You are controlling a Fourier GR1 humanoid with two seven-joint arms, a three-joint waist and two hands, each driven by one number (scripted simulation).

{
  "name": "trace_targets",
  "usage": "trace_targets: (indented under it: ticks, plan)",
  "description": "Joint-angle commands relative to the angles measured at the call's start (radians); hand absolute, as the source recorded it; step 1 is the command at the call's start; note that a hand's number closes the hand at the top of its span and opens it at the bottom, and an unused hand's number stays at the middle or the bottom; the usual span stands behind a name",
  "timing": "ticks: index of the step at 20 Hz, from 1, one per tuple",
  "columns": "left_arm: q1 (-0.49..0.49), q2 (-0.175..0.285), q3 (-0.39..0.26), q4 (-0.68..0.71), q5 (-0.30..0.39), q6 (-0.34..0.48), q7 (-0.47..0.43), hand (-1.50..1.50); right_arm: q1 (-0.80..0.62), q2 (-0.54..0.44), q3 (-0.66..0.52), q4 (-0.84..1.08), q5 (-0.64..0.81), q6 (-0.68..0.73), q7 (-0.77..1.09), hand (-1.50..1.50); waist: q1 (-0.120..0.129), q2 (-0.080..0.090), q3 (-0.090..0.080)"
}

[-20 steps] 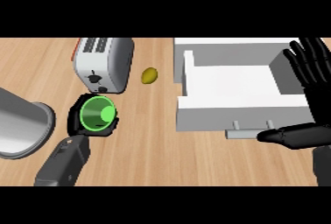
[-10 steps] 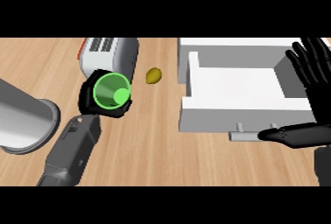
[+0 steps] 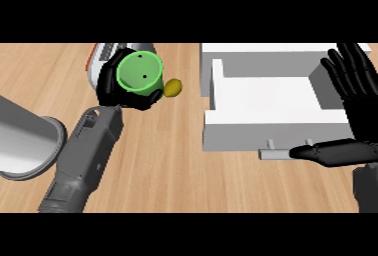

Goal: Pick up the cup, place it into the drawer and close the drawer

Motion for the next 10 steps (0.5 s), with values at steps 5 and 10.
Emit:
trace_targets:
  ticks: [5,10]
  plan:
    - [-0.412,-0.075,-0.117,0.024,0.028,0.207,0.318,1.50,0.038,0.009,0.003,-0.004,0.014,0.007,-0.052,-1.50,-0.039,0.012,0.000]
    - [-0.514,-0.077,-0.258,0.176,0.107,0.354,0.405,1.50,-0.015,-0.023,-0.020,0.007,-0.029,0.035,-0.017,-1.50,-0.063,0.018,0.000]
